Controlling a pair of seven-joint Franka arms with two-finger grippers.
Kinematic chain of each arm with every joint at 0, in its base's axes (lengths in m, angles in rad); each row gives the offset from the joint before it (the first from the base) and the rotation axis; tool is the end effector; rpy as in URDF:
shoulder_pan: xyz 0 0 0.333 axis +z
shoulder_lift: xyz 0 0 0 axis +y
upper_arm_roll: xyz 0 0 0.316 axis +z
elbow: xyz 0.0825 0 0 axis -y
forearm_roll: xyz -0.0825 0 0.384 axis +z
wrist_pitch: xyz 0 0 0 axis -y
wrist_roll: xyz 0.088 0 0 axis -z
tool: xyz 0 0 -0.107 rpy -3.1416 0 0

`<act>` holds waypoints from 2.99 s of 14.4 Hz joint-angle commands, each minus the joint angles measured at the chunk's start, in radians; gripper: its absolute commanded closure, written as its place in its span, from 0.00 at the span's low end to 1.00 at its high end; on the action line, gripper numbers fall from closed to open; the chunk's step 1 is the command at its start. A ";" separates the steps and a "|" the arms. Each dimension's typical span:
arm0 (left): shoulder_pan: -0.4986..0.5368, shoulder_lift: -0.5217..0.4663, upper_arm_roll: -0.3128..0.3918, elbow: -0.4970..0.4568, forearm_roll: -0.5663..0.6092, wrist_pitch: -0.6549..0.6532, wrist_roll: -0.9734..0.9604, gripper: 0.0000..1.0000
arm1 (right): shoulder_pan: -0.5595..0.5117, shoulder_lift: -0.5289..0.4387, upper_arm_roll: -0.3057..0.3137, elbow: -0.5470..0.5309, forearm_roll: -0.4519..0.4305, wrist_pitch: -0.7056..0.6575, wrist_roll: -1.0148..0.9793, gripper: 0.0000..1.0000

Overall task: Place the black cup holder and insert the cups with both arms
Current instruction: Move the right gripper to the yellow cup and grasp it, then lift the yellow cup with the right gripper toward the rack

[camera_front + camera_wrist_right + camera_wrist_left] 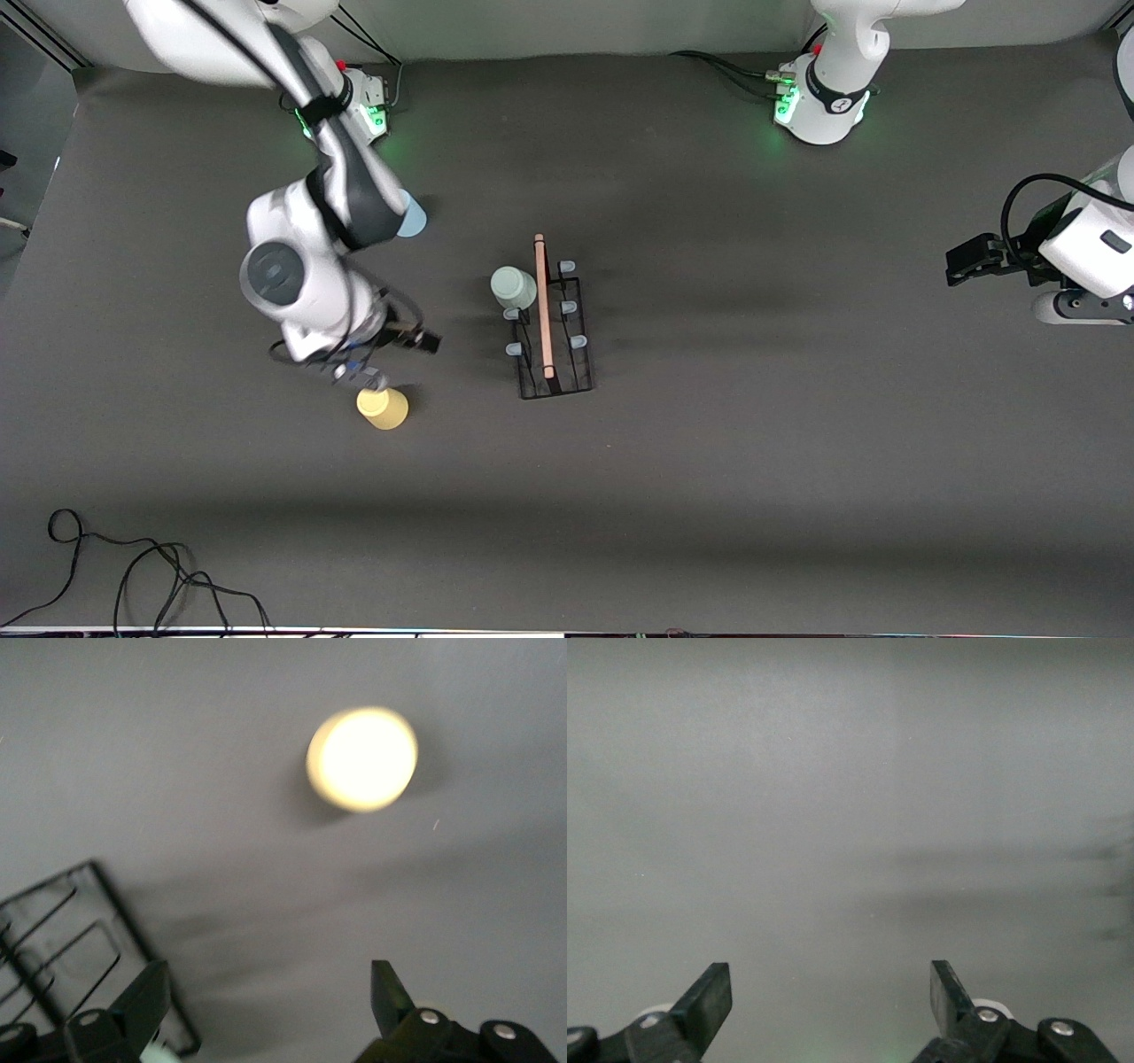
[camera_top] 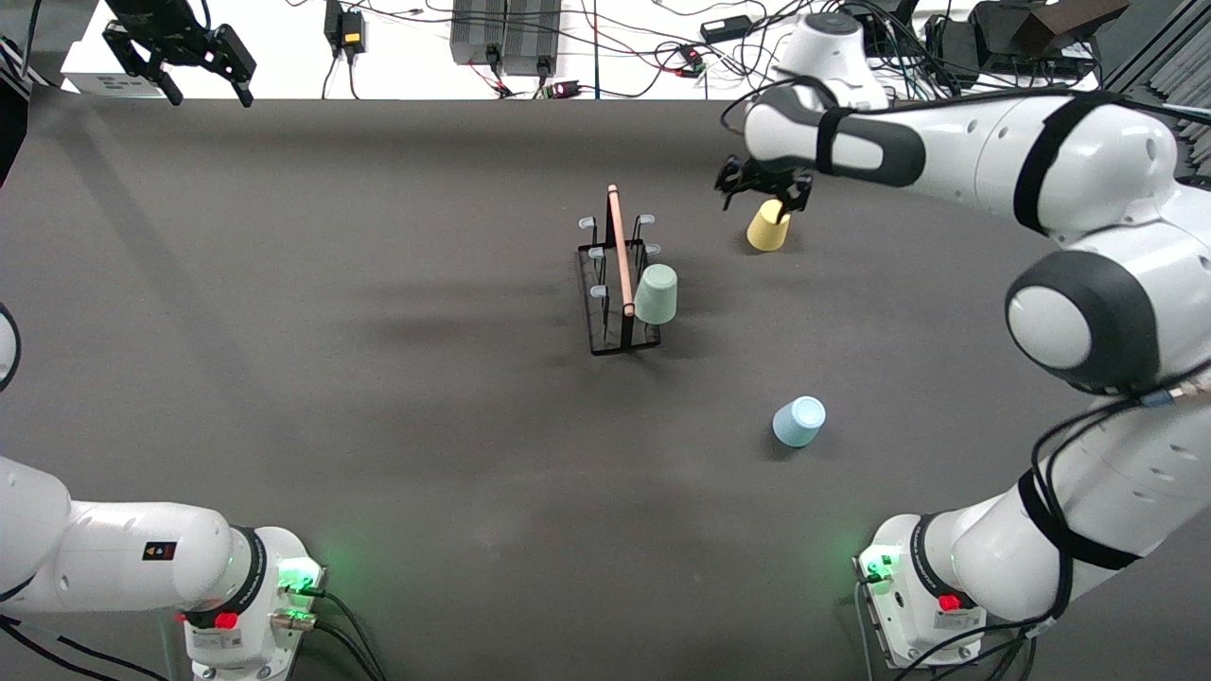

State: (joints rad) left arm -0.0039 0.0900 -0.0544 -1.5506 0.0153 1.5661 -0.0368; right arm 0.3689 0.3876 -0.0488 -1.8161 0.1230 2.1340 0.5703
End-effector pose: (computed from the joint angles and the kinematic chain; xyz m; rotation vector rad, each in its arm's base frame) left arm 0.5783 -0.0308 0.5826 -3.1254 0.0343 0.1154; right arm 0.6002 0.2068 0.3213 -3.0538 0.4874 0.1513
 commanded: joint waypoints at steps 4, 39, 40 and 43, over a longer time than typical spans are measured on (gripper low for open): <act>-0.011 -0.010 0.008 -0.014 0.014 0.014 0.012 0.00 | -0.099 0.235 0.007 0.231 0.000 0.066 -0.105 0.00; -0.010 -0.012 0.008 -0.036 0.020 0.045 0.011 0.00 | 0.148 0.111 0.015 0.336 0.057 -0.162 0.301 1.00; -0.008 -0.016 0.007 -0.036 0.020 0.043 0.011 0.00 | 0.162 0.126 0.015 0.340 0.057 -0.132 0.328 1.00; -0.010 -0.026 0.007 -0.034 0.018 0.042 0.011 0.00 | 0.215 0.175 0.014 0.345 0.047 -0.056 0.387 1.00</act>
State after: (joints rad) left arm -0.0040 0.0898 -0.0538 -1.5745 0.0217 1.6029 -0.0368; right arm 0.5513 0.5113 -0.0252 -1.5140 0.1588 2.0488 0.9113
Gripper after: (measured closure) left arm 0.000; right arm 0.278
